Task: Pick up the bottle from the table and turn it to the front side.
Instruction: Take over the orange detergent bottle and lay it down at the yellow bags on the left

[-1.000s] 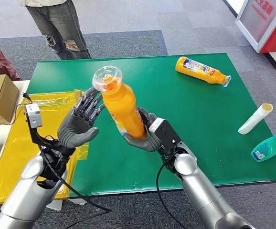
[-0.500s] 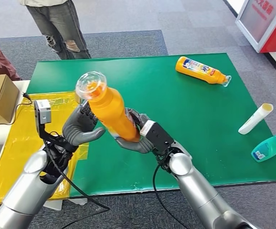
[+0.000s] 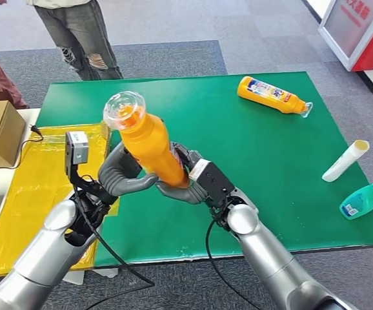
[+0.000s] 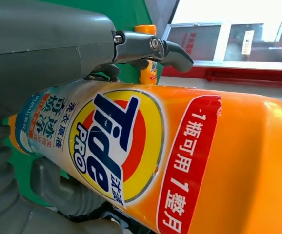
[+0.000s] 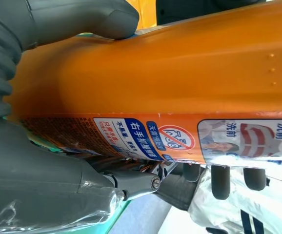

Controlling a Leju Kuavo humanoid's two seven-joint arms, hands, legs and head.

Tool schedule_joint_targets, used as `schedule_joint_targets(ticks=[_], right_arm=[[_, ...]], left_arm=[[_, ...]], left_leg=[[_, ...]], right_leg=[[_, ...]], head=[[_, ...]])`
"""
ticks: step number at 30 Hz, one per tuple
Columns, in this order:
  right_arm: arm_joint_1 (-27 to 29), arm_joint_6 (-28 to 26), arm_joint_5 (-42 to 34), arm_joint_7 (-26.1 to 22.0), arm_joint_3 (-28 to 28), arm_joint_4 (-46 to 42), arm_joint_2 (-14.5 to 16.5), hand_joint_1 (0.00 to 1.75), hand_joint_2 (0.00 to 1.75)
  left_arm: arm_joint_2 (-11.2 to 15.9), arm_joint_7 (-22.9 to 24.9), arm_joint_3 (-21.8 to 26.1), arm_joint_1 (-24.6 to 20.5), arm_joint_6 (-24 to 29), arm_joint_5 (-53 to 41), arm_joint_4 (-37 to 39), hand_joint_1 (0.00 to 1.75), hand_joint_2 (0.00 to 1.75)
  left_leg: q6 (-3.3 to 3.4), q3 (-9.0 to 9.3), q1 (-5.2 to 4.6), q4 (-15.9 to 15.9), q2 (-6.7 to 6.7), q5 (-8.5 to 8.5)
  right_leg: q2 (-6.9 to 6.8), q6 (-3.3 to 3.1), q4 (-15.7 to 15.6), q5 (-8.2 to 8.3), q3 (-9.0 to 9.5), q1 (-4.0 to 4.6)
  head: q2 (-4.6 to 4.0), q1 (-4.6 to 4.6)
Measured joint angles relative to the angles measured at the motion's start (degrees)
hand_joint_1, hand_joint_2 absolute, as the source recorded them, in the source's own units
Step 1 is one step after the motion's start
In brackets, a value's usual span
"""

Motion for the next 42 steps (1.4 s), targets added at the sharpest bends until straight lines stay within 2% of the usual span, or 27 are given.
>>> schedule_joint_targets(ticks=[12, 34, 38, 42], right_arm=[[-1.7, -2.6, 1.2, -0.4, 1.1, 3.5, 1.0, 1.75, 1.75], [-3.9, -4.7, 2.7, -1.7, 2.1, 10.7, 3.3, 1.75, 1.75], [-4.3, -5.0, 2.8, -1.8, 2.2, 11.3, 3.5, 1.75, 1.75], [-4.6, -5.1, 2.9, -1.8, 2.3, 12.1, 3.7, 1.75, 1.75]], left_arm=[[-0.5, 0.7, -1.2, -1.6, 3.2, -0.5, 0.5, 0.00, 1.75], [-0.6, 1.5, -1.5, -2.6, 4.6, -1.2, 0.8, 0.00, 1.75], [-0.6, 1.5, -1.6, -2.9, 4.7, -1.3, 1.3, 1.74, 1.75], [-0.6, 1.4, -1.8, -3.4, 4.7, -2.6, 1.9, 1.75, 1.75]], left_leg=[[0.00, 0.01, 0.00, 0.0, 0.01, 0.00], [-0.01, 0.00, 0.00, 0.0, 0.08, 0.00], [-0.01, 0.00, 0.00, 0.0, 0.08, 0.00], [-0.01, 0.00, 0.00, 0.0, 0.08, 0.00]], right_leg=[[0.01, 0.00, 0.0, 0.00, -0.03, 0.00], [0.07, -0.01, 0.0, 0.01, -0.11, 0.00], [0.07, -0.01, 0.0, 0.01, -0.11, 0.00], [0.08, -0.01, 0.0, 0.01, -0.11, 0.00]], head=[[0.00, -0.01], [0.00, 0.00], [0.00, 0.01], [0.00, 0.01]])
